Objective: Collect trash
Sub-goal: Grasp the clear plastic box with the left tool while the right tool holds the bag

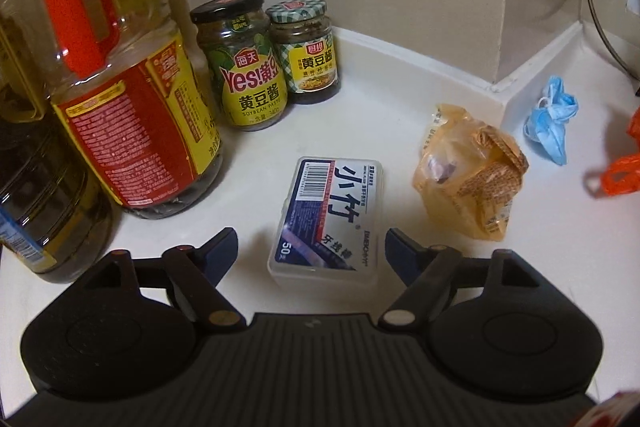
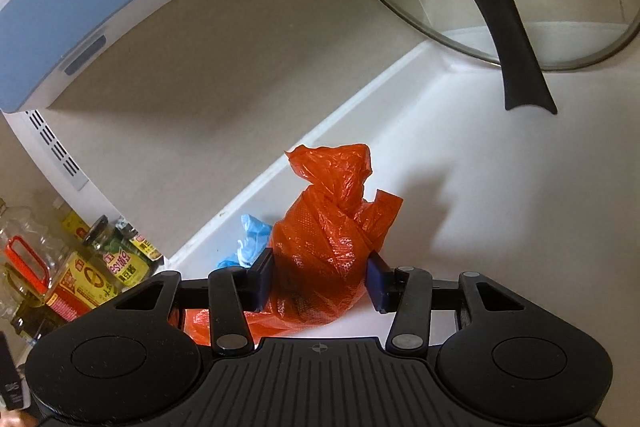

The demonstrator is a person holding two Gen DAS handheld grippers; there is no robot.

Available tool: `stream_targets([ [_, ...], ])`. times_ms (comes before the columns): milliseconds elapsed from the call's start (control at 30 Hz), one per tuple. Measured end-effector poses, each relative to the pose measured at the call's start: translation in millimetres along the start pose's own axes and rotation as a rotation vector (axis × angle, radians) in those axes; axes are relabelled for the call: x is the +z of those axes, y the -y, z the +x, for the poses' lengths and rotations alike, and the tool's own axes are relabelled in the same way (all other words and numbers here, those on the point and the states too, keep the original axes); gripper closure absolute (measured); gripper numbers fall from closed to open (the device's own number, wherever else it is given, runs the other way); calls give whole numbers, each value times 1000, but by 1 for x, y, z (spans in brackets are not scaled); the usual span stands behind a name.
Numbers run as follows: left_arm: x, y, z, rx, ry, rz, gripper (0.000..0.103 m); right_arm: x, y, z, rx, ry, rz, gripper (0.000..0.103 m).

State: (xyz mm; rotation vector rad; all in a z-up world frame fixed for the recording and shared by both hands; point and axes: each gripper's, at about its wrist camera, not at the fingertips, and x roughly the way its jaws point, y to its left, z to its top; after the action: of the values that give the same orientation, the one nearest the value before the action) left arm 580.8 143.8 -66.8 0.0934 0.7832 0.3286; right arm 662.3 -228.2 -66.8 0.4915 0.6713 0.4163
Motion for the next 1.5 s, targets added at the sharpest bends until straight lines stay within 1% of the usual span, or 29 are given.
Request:
stream_targets([
  [133, 1, 1, 1, -6, -2, 14, 37, -2, 1, -5, 3, -8, 2, 56],
  [167, 1, 2, 1, -8, -1, 17, 44, -2, 0, -6, 3, -10, 1, 56],
  [367, -1, -1, -7, -16, 5, 21, 45, -6, -2, -14, 12, -15, -6, 56],
  [567, -7, -7, -29, -31, 32, 11, 46, -10, -8, -26, 29, -14, -21, 56],
  [767, -16, -14, -65, -56, 71, -15, 47, -20, -19, -45, 58, -15, -39, 56],
  [900, -28, -20, -93, -75, 95, -30, 47, -32, -30, -62, 81, -16, -56, 56],
  [1067, -53, -32, -125, -91, 111, -54, 47, -52, -47, -84, 108, -26, -73, 56],
  [1267, -84, -51, -169, -129, 132, -101, 47, -79, -72, -114, 155, -49, -111, 56],
  [1367, -98, -55, -193, -143, 147, -104, 47, -95, -88, -130, 181, -66, -140, 56],
  [1500, -119, -58, -223, -183, 166, -113, 47, -120, -108, -151, 208, -89, -196, 56],
])
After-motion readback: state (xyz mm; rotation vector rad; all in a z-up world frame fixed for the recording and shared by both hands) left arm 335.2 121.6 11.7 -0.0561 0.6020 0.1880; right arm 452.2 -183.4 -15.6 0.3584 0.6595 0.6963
